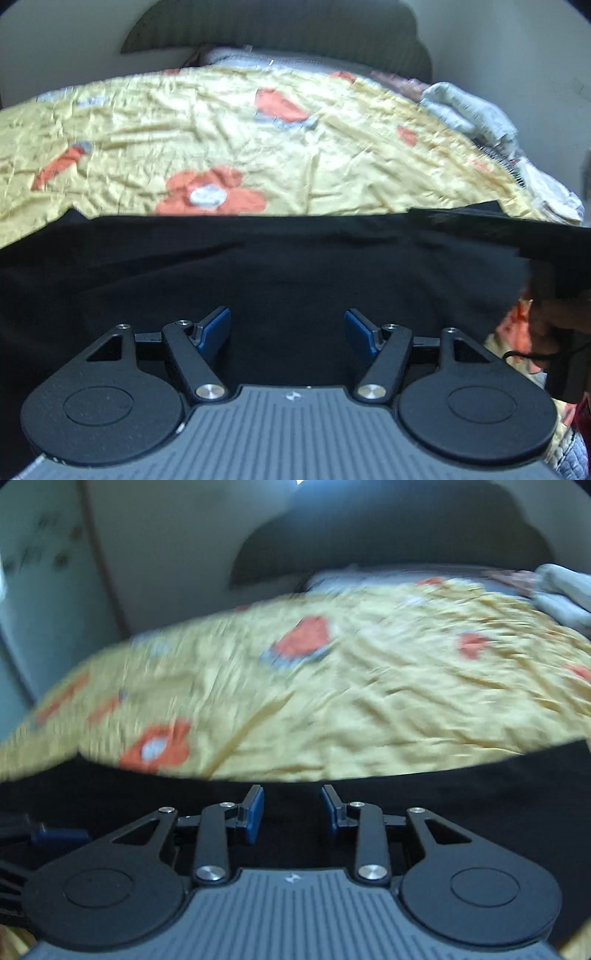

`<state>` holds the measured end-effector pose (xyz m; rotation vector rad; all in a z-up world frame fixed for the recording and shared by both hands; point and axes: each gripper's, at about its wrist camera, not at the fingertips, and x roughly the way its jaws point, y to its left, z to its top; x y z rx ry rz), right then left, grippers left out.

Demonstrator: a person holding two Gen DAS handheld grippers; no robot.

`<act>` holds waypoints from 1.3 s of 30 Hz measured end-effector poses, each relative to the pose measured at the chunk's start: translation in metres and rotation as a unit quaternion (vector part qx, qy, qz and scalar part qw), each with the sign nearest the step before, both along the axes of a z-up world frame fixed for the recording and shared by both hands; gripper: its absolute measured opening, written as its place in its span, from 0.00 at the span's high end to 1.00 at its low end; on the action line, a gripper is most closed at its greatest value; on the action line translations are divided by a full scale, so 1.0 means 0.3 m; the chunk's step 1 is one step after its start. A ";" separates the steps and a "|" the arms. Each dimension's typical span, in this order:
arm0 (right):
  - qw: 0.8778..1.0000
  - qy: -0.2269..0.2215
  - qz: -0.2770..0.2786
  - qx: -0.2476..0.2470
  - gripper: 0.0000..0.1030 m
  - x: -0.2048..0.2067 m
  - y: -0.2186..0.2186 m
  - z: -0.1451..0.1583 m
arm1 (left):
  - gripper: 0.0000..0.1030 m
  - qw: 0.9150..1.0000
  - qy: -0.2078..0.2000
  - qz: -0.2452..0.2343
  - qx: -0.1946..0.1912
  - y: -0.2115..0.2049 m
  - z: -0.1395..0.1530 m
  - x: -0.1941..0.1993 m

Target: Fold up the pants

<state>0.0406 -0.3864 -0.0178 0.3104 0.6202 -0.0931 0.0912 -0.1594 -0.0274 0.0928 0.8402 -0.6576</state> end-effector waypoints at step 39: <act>0.912 -0.123 -0.305 0.247 0.77 -0.347 -0.554 -0.210 | 0.23 0.999 0.029 -0.024 -0.020 -0.118 0.030 -0.013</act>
